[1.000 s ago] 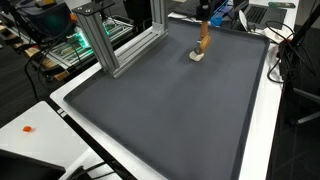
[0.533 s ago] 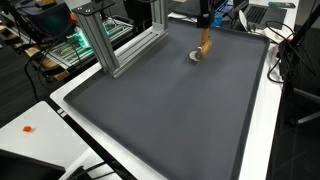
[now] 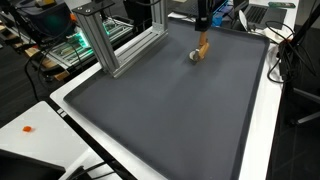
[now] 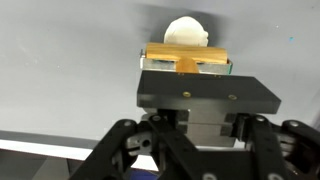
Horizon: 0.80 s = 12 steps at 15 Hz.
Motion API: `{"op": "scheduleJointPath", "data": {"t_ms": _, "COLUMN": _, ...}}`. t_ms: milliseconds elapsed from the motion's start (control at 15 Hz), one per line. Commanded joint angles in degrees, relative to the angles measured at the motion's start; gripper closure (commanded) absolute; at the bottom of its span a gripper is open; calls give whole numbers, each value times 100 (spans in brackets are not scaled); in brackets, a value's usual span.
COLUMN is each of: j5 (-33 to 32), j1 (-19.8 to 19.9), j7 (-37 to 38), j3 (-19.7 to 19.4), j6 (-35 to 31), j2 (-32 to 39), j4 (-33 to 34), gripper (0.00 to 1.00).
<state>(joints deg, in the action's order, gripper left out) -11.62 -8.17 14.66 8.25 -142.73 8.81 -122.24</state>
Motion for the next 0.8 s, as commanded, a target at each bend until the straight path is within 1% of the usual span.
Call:
{"op": "scheduleJointPath", "data": {"t_ms": 0, "j5": 162, "j1": -75, "j7": -91, "j3": -50, "j6": 301, "j2": -107, "j4": -108, "gripper": 65}}
{"op": "scheduleJointPath", "data": {"t_ms": 733, "j5": 396, "j1": -81, "j7": -297, "j3": -13, "j6": 711, "j2": -244, "j4": -207, "gripper": 65}}
